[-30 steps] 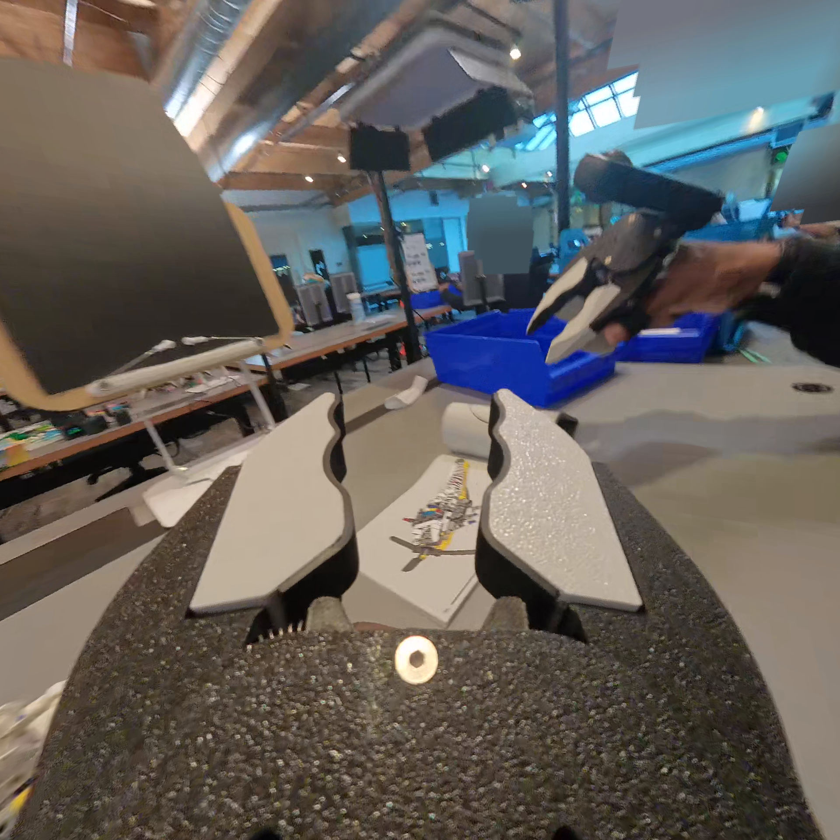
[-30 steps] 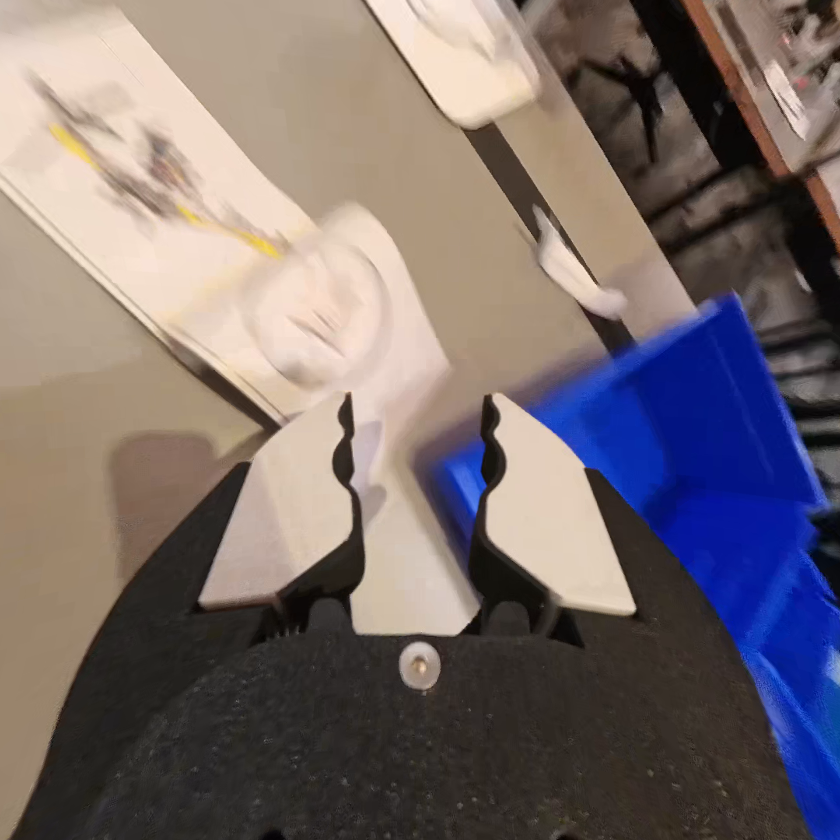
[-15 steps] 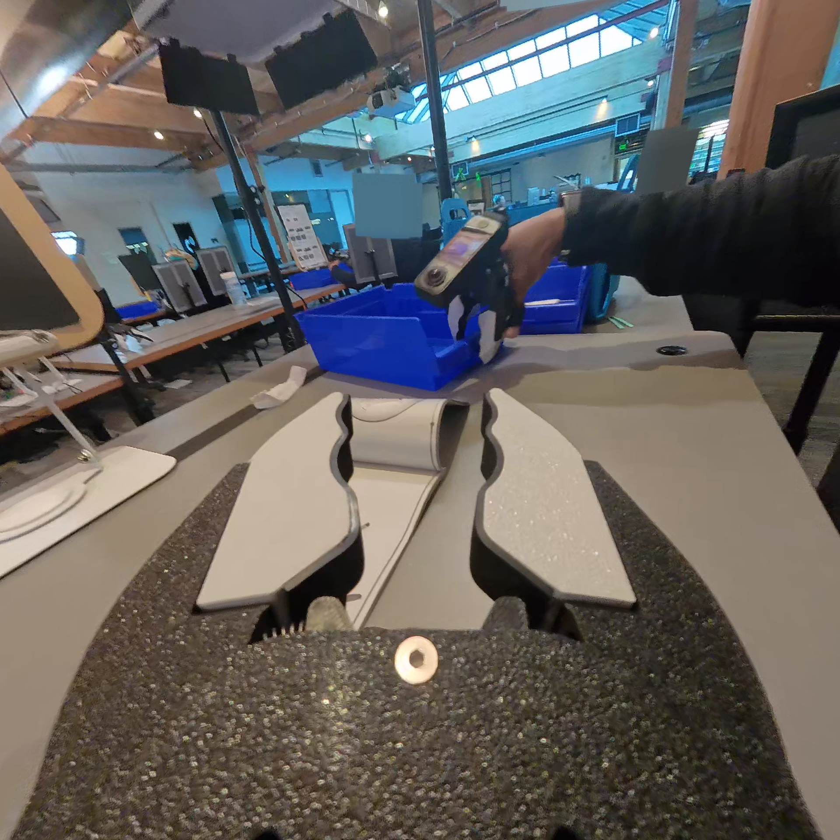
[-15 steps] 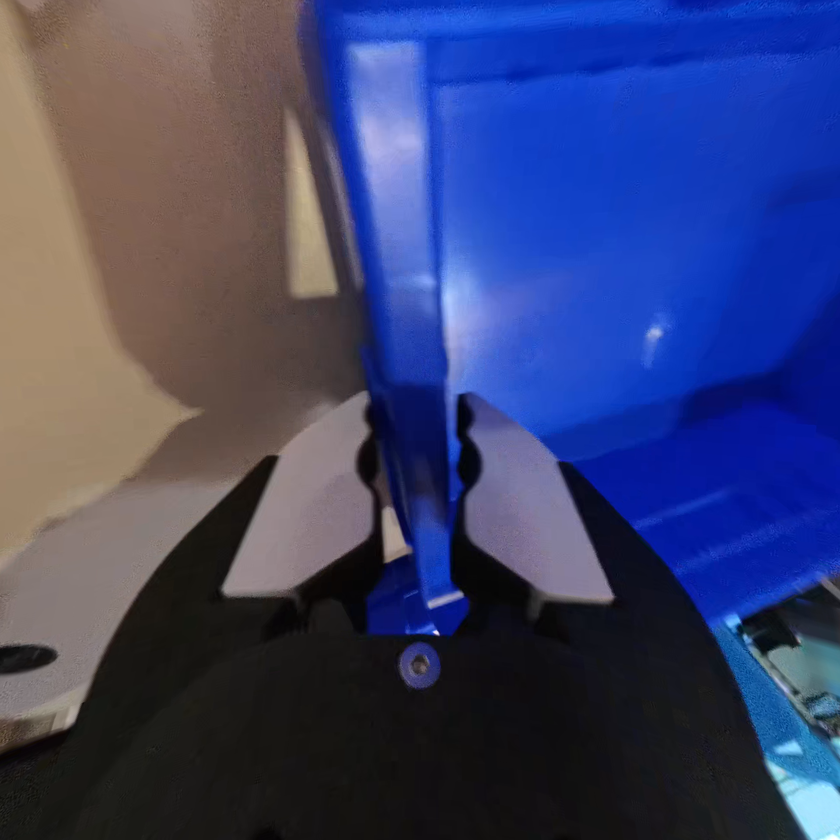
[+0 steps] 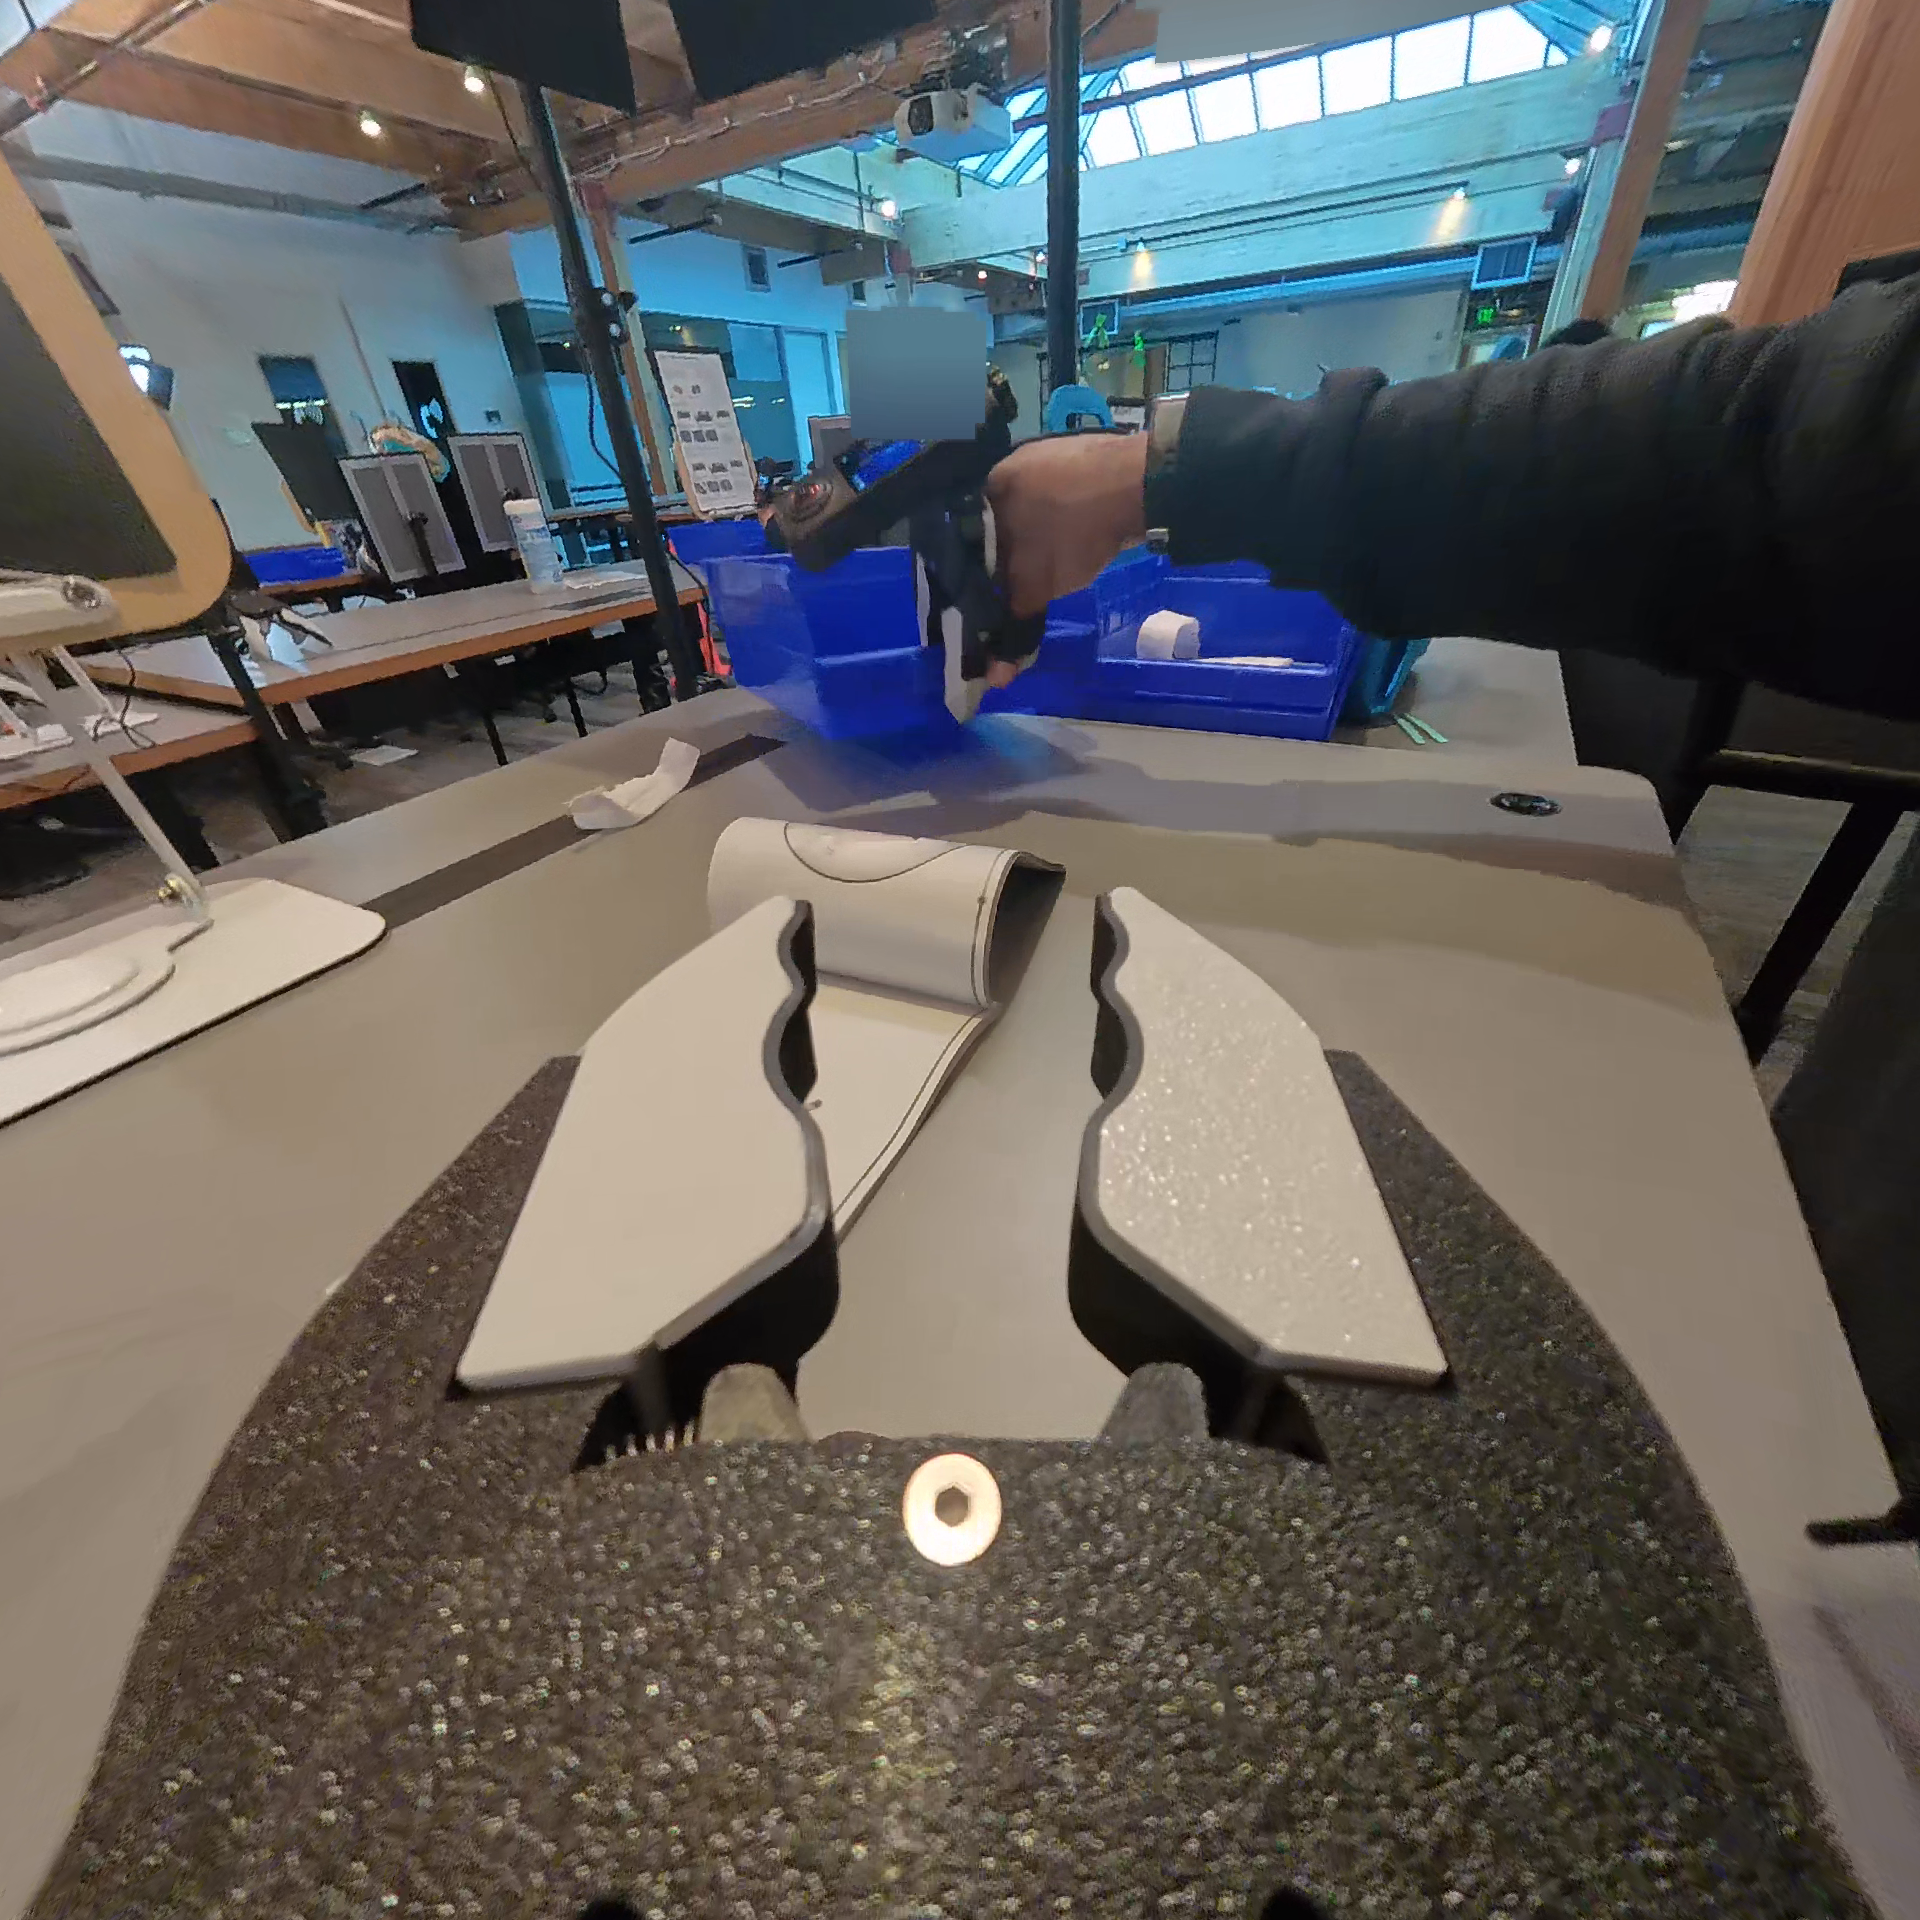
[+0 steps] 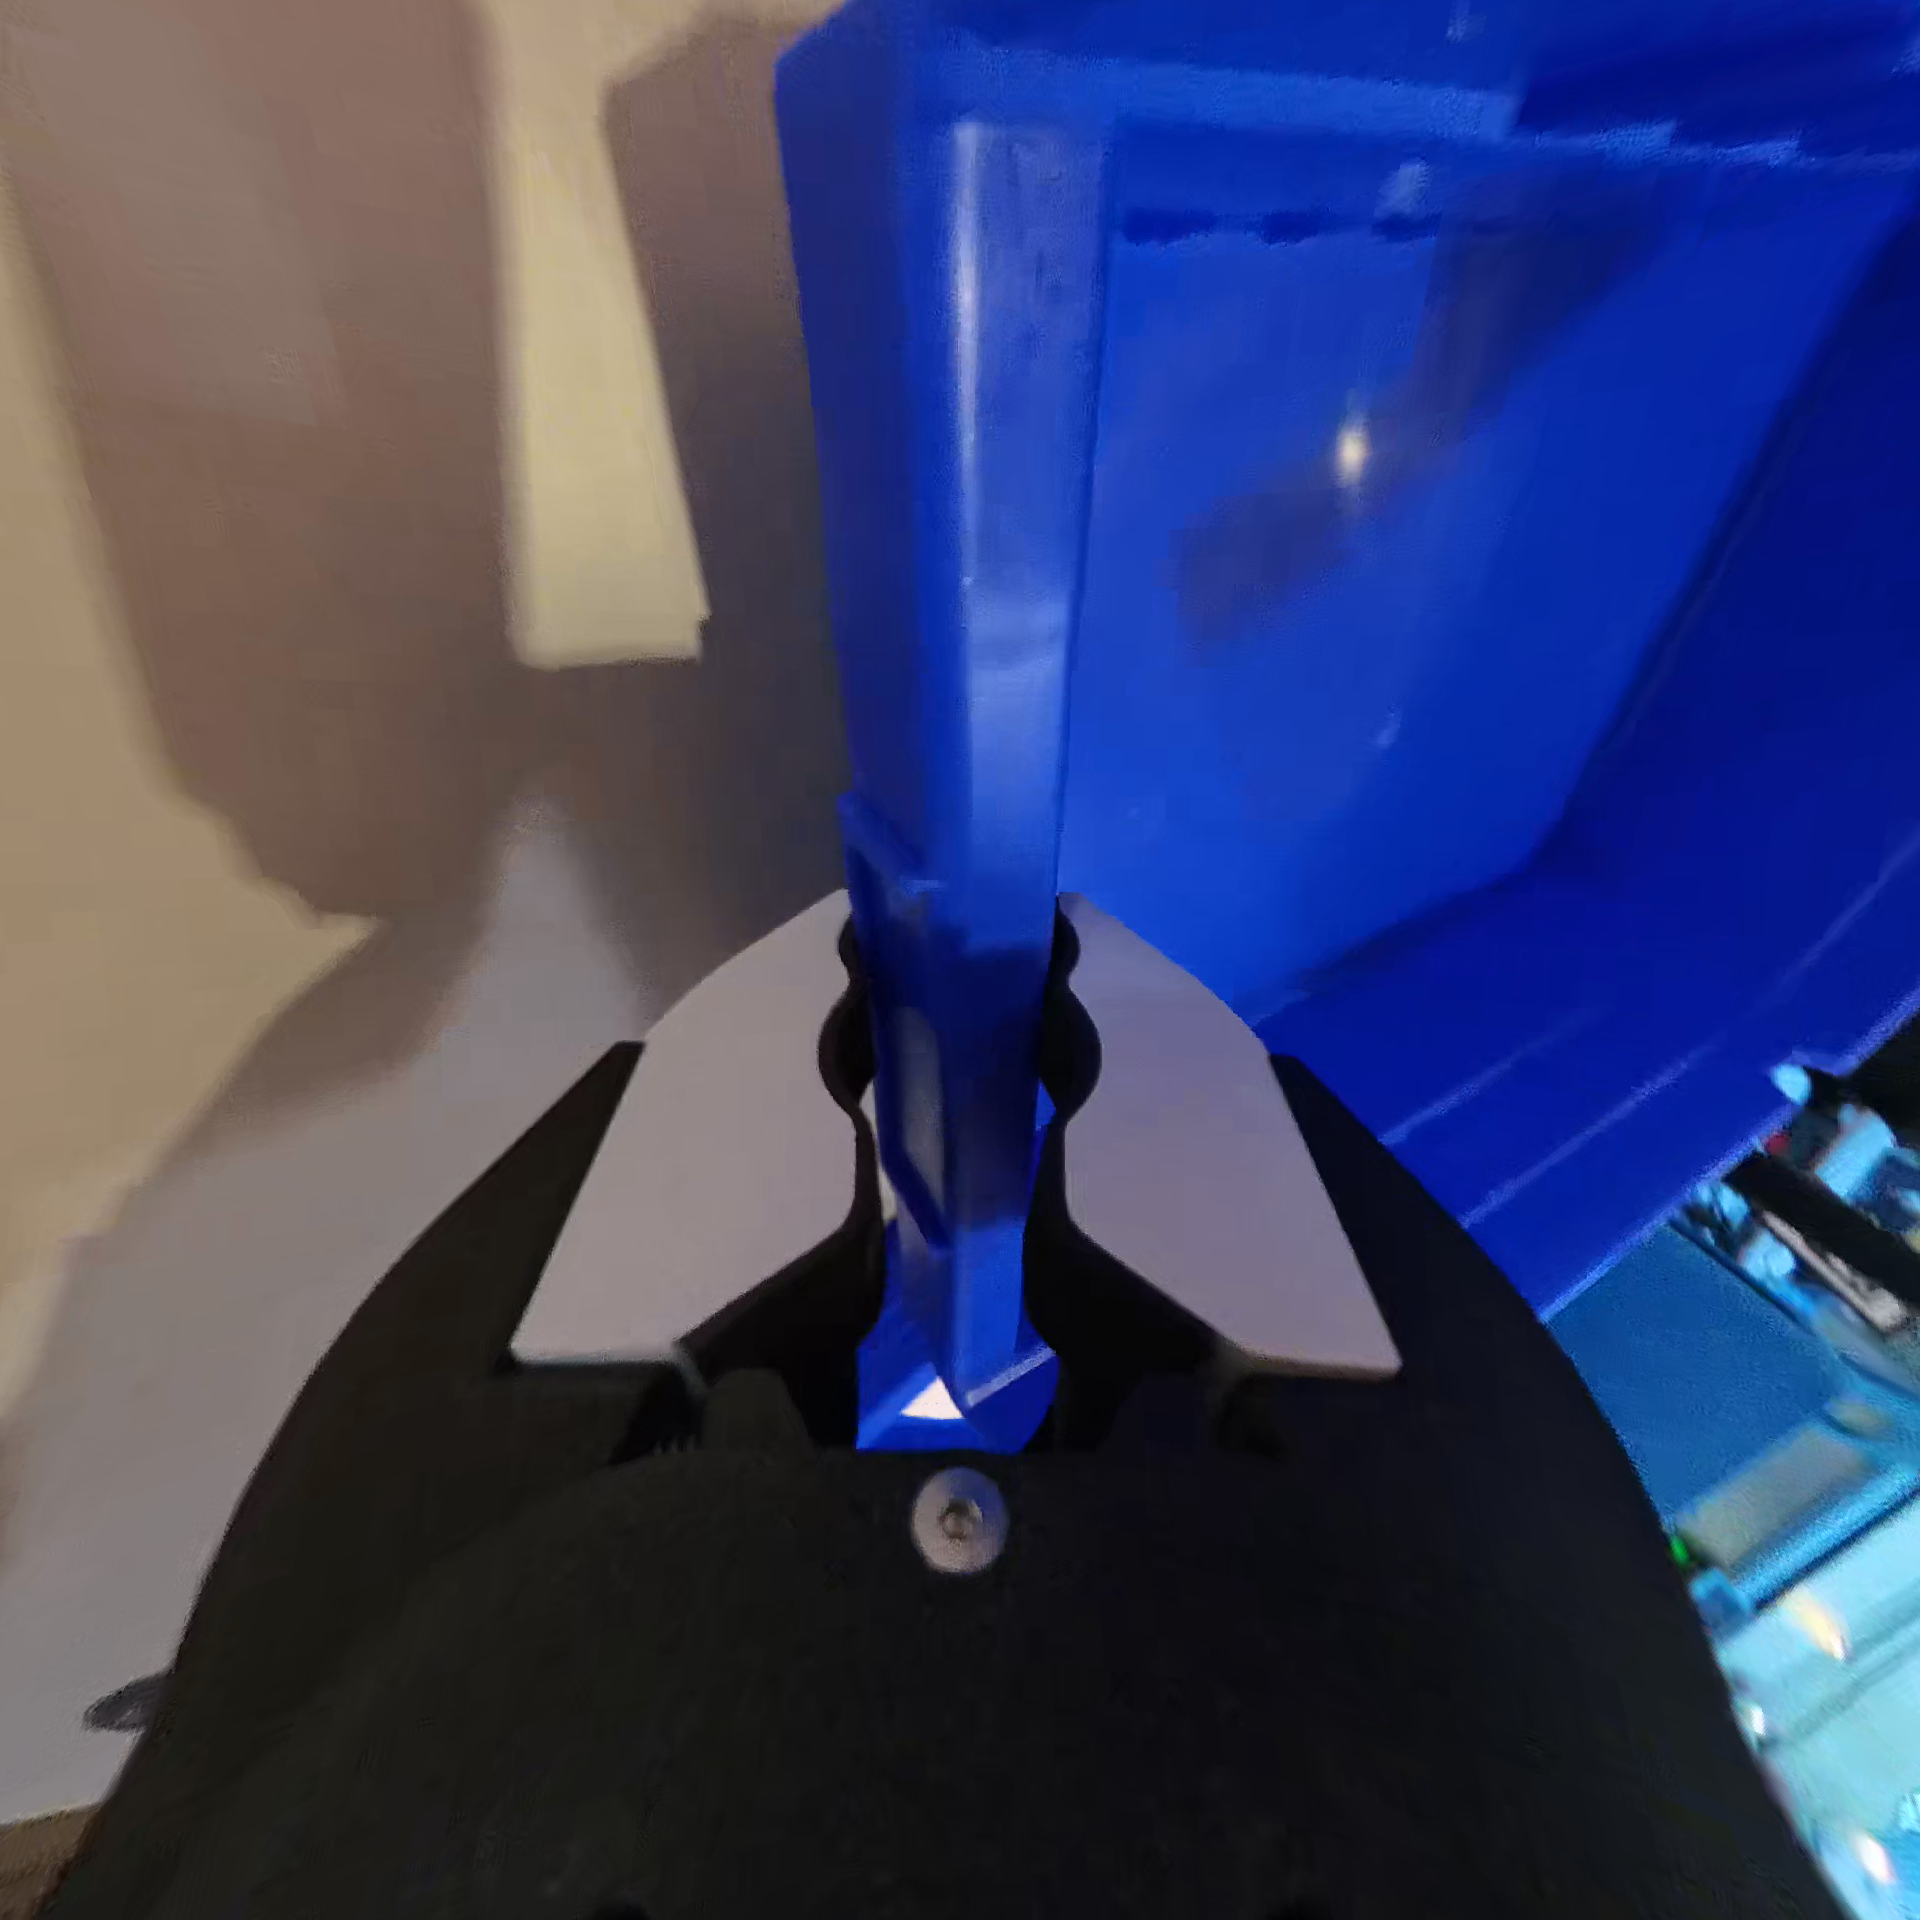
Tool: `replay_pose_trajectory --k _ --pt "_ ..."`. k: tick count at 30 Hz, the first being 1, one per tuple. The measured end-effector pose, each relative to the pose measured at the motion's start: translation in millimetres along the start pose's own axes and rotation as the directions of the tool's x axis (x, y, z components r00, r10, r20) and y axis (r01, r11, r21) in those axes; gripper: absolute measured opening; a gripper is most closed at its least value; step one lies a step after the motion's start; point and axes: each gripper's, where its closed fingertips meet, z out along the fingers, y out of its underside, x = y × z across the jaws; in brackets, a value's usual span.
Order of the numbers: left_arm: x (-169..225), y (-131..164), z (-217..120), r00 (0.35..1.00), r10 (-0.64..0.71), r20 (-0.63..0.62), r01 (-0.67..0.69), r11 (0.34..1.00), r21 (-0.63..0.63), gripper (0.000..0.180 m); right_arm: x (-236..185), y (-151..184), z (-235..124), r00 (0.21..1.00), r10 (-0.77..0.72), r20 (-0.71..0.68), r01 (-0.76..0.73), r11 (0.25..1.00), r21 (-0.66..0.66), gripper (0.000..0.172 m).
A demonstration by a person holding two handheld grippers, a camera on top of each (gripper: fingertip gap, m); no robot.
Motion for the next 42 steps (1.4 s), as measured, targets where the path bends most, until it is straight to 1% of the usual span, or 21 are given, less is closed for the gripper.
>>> replay_pose_trajectory --k 3,6,9,11,15,18,20,24,29,33,37,39,42 --pt "-3.7 -1.1 -4.5 0.999 -0.051 0.008 0.051 0.999 0.01 0.052 47.2 1.1 -5.4 0.992 0.109 -0.067 -0.111 0.994 -0.025 0.029" --pt "-10.8 -2.4 -8.3 0.997 -0.077 0.033 0.076 0.997 0.02 0.052 97.8 8.6 -2.7 0.964 0.258 -0.068 -0.26 0.965 -0.036 0.029" --pt "-18.1 -3.1 -12.4 0.993 -0.098 0.058 0.097 0.995 0.034 0.052 142.6 21.7 9.5 0.923 0.376 -0.08 -0.381 0.923 -0.057 0.029" --pt "-22.4 -1.1 -14.6 0.992 -0.106 0.075 0.104 0.994 0.033 0.052 161.3 31.6 21.2 0.894 0.44 -0.085 -0.446 0.891 -0.085 0.029" --pt "-31.3 3.0 -16.7 0.987 -0.119 0.106 0.117 0.993 0.027 0.051 178.9 63.5 55.4 0.845 0.515 -0.142 -0.534 0.812 -0.233 0.029" --pt "-35.9 4.8 -17.0 0.983 -0.141 0.116 0.139 0.99 0.031 0.051 183.7 75.6 74.6 0.818 0.551 -0.167 -0.575 0.768 -0.283 0.029" --pt "-38.7 8.4 -16.5 0.981 -0.15 0.125 0.149 0.989 0.021 0.051 183.6 77.5 80.5 0.812 0.552 -0.187 -0.582 0.75 -0.313 0.029" --pt "-41.5 10.7 -15.5 0.978 -0.158 0.134 0.157 0.987 0.017 0.051 176.7 78.7 79.7 0.809 0.547 -0.216 -0.588 0.735 -0.339 0.029" --pt "-37.7 4.9 -14.9 0.979 -0.169 0.112 0.166 0.985 0.036 0.051 151.9 80.9 78.3 0.815 0.527 -0.243 -0.579 0.719 -0.385 0.029" --pt "-31.1 3.1 -14.0 0.978 -0.193 0.078 0.19 0.981 0.044 0.051 136.8 70.5 73.5 0.817 0.522 -0.245 -0.575 0.706 -0.413 0.029" --pt "-27.4 -1.0 -16.5 0.978 -0.202 0.061 0.198 0.978 0.058 0.051 131.8 54.4 68.7 0.811 0.549 -0.204 -0.575 0.679 -0.456 0.029" --pt "-27.1 -5.5 -19.3 0.977 -0.208 0.055 0.204 0.976 0.076 0.051 137.8 51.9 68.9 0.789 0.581 -0.198 -0.597 0.65 -0.471 0.029" --pt "-28.8 -10.3 -23.5 0.974 -0.222 0.053 0.216 0.971 0.097 0.051 145.3 61.3 71.8 0.766 0.609 -0.208 -0.613 0.592 -0.523 0.029"
